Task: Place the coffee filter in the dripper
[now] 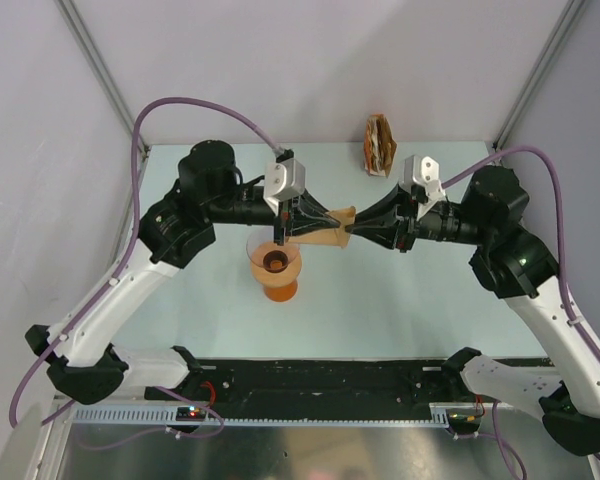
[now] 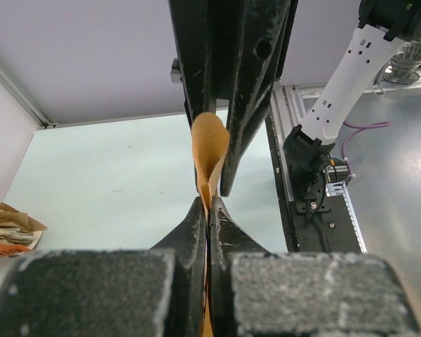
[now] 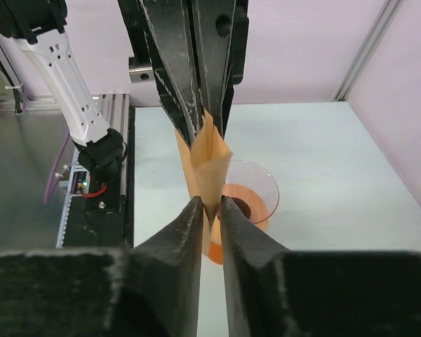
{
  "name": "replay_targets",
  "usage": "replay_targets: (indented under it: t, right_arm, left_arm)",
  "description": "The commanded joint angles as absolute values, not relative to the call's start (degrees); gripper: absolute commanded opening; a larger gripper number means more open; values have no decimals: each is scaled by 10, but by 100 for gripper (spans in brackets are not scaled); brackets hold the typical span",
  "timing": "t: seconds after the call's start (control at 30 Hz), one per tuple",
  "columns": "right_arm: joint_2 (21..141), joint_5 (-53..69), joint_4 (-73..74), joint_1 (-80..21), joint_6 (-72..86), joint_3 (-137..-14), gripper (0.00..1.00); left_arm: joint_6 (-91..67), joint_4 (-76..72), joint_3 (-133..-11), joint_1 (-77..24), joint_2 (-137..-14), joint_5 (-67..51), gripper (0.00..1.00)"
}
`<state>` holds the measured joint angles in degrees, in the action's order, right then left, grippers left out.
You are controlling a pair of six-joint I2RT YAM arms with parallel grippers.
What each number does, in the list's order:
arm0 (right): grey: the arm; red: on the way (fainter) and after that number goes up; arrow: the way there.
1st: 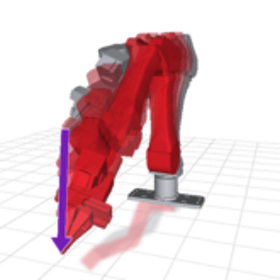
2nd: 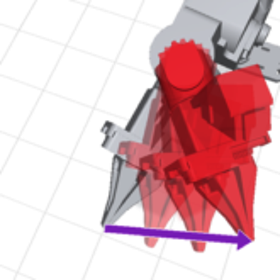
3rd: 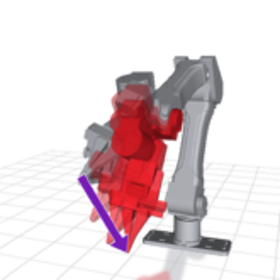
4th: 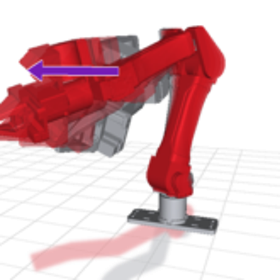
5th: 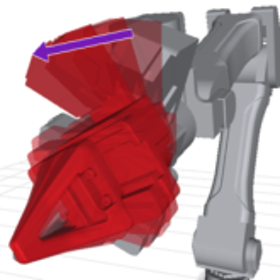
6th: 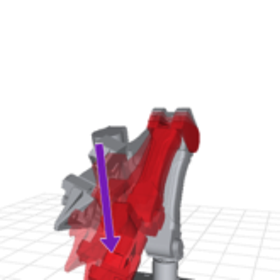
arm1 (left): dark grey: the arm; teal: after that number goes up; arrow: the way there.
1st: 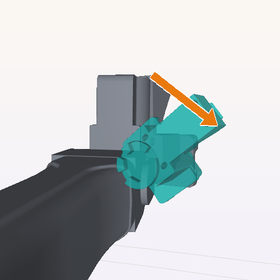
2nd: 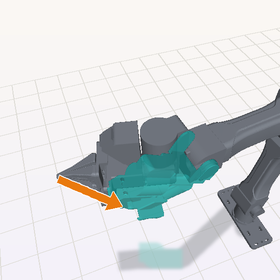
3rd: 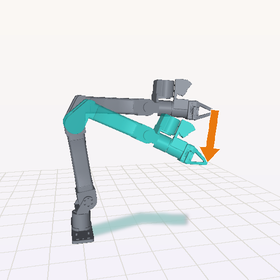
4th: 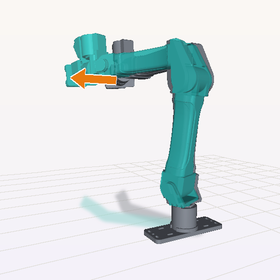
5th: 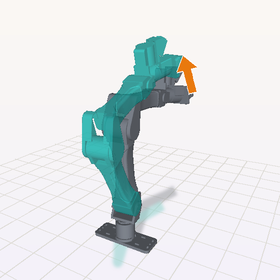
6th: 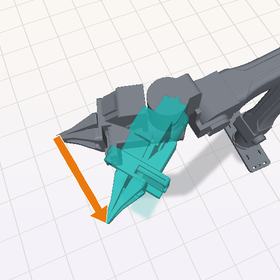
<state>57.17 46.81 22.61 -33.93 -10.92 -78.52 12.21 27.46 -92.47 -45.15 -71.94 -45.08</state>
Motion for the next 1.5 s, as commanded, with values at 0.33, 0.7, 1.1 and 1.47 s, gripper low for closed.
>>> replay_targets:
  t: [0.33,0.7,1.1,1.47]
  right_arm:
    - [581,468,176,-334,-91,-830,31]
    - [580,510,176,-317,-111,-822,0]
    - [567,559,181,-293,-136,-801,0]
    - [579,570,154,-303,-121,-804,0]
  left_arm:
    - [168,266,-907,-454,-702,-444,0]
    - [168,266,-907,-440,-687,-408,48]
    - [118,283,-873,-306,-618,-459,68]
    - [157,293,-852,-334,-630,-442,66]
